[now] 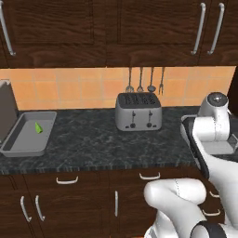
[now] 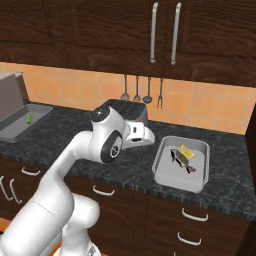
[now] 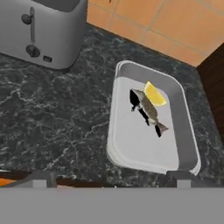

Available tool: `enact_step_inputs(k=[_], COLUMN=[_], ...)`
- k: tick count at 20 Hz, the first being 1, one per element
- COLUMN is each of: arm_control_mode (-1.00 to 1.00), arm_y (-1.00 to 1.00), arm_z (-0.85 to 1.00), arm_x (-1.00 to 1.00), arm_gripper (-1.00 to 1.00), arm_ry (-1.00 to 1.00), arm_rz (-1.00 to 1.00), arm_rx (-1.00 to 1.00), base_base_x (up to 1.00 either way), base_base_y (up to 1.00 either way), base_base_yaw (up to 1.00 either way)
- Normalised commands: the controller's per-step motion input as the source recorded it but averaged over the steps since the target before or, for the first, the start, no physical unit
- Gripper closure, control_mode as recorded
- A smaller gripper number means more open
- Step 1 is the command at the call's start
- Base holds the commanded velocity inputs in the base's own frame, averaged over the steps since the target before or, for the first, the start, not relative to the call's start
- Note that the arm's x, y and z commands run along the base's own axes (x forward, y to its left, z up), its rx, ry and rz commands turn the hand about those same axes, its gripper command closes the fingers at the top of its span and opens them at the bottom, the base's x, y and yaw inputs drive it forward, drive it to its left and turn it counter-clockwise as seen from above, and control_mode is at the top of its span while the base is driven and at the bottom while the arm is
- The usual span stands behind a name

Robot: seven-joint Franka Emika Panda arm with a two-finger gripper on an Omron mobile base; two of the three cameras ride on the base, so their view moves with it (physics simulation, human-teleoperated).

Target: Place one lemon wedge and one fish in each tupperware on the nearby counter, to pack two identical lunches.

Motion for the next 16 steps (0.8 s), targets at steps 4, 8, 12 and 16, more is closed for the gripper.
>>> enact_step_inputs(k=[4, 8, 12, 16], arm_control_mode=[-1.00, -1.00, -1.00, -1.00], arm_y=[0.64, 0.70, 0.70, 0.46], arm_z=[0.04, 0.34, 0.23, 0.03], arm_x=[-1.00, -0.97, -0.41, -0.32], arm_gripper=[-1.00, -1.00, -1.00, -1.00], arm_ry=[-0.06, -0.12, -0.28, -0.21], arm_rz=[-0.42, -0.23, 0.02, 0.12], arm_rx=[0.34, 0.33, 0.14, -0.02], base_base_x=[0.00, 0.00, 0.00, 0.00], base_base_y=[0.00, 0.00, 0.00, 0.00], base_base_yaw=[0.00, 0.00, 0.00, 0.00])
